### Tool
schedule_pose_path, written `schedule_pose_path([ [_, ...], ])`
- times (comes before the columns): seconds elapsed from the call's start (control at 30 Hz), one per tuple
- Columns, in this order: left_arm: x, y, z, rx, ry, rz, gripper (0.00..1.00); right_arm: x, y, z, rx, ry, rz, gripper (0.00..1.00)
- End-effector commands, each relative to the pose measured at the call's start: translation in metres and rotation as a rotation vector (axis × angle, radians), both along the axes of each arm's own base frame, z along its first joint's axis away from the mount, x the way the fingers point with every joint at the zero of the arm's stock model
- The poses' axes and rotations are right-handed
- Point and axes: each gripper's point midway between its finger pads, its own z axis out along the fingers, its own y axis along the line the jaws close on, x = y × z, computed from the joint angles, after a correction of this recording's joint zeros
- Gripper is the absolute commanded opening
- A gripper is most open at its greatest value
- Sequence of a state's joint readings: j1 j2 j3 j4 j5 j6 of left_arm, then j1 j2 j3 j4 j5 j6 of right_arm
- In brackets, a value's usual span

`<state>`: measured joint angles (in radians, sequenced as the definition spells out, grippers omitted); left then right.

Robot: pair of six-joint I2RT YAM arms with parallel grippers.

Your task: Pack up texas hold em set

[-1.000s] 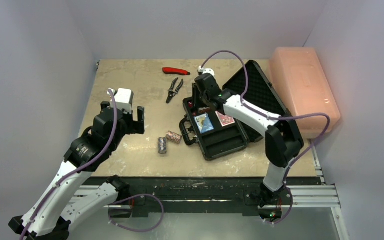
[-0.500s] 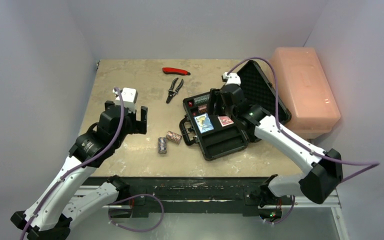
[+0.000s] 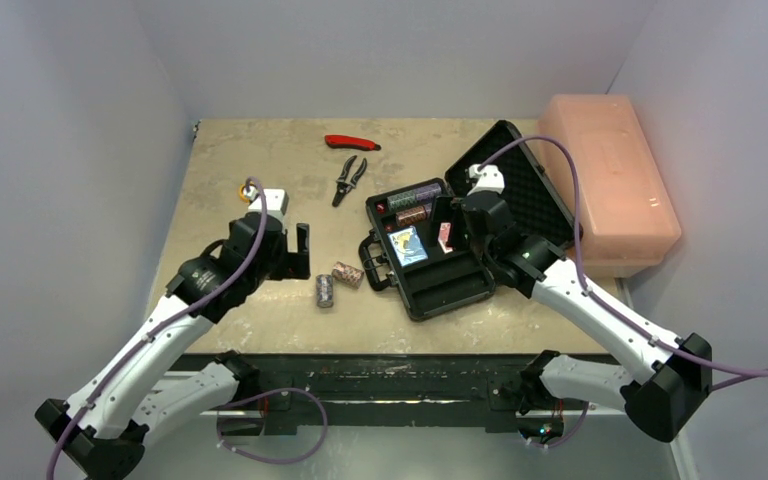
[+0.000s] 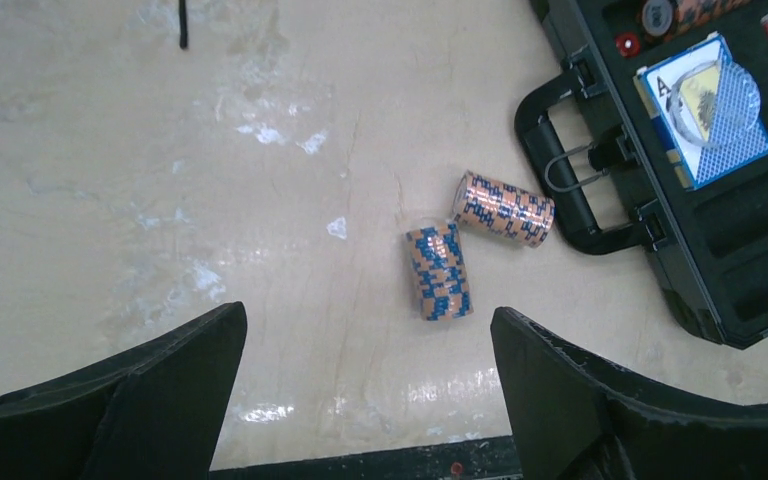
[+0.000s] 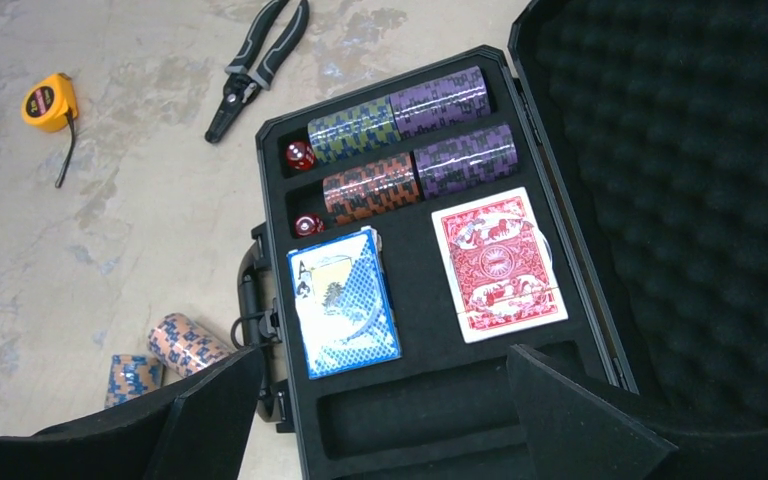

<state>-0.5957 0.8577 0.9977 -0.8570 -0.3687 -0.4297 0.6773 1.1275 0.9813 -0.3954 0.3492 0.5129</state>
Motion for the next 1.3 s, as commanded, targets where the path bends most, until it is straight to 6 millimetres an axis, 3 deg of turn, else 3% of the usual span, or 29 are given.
schedule_pose_path([
  [0.0, -0.004, -0.013, -0.025, -0.088, 0.078, 0.031, 0.94, 0.0, -0.003, 0.007, 0.027, -0.029, -0.01, 0.97],
  [0.27, -0.001, -0.023, -0.073, -0.072, 0.198, 0.056, 0.94, -0.006, -0.005, -0.006, 0.018, -0.013, 0.007, 0.97],
  [0.6, 0.003, -0.034, -0.11, -0.047, 0.291, 0.045, 0.93, -0.008, -0.004, -0.016, 0.006, -0.002, 0.021, 0.97],
  [0.97, 0.005, -0.048, -0.139, -0.05, 0.365, 0.034, 0.84, -0.009, -0.004, -0.02, -0.003, 0.01, 0.024, 0.96],
  [1.27, -0.001, -0.059, -0.16, 0.045, 0.418, 0.021, 0.78, -0.008, -0.001, -0.024, -0.004, 0.023, 0.033, 0.96],
])
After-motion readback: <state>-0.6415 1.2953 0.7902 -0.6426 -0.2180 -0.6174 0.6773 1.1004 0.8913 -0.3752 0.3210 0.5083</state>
